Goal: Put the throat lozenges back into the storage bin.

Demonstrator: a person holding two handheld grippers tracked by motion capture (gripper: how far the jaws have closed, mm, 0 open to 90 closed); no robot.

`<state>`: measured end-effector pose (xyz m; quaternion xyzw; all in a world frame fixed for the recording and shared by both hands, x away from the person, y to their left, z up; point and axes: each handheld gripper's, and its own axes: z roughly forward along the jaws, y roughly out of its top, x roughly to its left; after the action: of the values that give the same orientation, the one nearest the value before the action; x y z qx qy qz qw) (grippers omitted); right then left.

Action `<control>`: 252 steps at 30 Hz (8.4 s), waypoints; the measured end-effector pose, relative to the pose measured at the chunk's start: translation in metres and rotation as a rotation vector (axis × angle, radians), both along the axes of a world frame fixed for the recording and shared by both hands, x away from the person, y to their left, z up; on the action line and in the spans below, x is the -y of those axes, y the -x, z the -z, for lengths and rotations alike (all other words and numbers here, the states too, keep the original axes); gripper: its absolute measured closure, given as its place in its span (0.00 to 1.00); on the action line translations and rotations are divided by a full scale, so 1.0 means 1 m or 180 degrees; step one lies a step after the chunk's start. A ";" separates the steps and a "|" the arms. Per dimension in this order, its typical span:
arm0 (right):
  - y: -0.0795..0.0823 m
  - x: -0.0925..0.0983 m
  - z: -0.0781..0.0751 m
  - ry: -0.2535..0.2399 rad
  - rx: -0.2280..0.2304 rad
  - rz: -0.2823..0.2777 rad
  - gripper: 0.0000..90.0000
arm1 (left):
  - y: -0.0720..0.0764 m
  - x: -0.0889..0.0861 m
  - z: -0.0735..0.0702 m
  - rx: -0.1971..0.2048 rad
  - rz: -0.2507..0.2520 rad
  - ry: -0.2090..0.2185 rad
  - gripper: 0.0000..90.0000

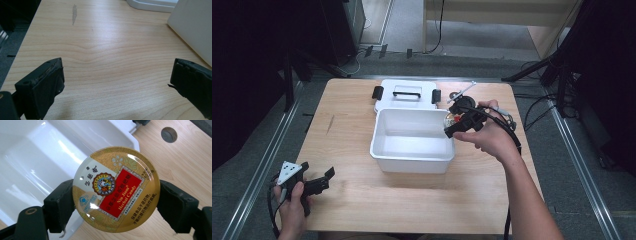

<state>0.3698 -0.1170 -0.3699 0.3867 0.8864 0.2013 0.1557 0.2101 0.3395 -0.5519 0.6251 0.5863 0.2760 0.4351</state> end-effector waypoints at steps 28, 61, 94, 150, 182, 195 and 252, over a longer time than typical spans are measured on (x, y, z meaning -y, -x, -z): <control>0.002 -0.045 0.029 0.0425 -0.0048 -0.0878 0.23 | -0.001 0.000 0.000 -0.0021 0.0000 0.0023 0.00; -0.008 -0.056 0.066 0.0796 -0.0372 -0.1147 0.23 | -0.001 0.000 0.000 -0.0020 0.0010 0.0017 0.00; -0.010 -0.076 0.081 0.1414 -0.0427 -0.1448 0.23 | -0.001 0.000 0.000 -0.0018 0.0014 0.0014 0.00; 0.018 0.007 0.004 0.0686 -0.0007 -0.0928 0.19 | -0.001 0.000 0.000 -0.0026 0.0020 -0.0021 0.00; 0.044 0.110 0.058 -0.0101 0.0036 0.0240 0.00 | -0.001 0.000 0.000 -0.0031 0.0013 -0.0024 0.00; 0.076 0.151 0.100 -0.0411 0.0324 0.0650 0.00 | -0.001 0.001 0.000 -0.0025 0.0010 -0.0033 0.00; 0.153 0.258 0.179 -0.1307 0.0916 0.1850 0.00 | -0.002 0.000 0.000 -0.0067 0.0012 0.0015 0.00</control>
<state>0.2164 -0.3753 -0.5491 0.6128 0.6501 0.3743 0.2484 0.2124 0.3399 -0.5522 0.6280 0.5904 0.2671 0.4309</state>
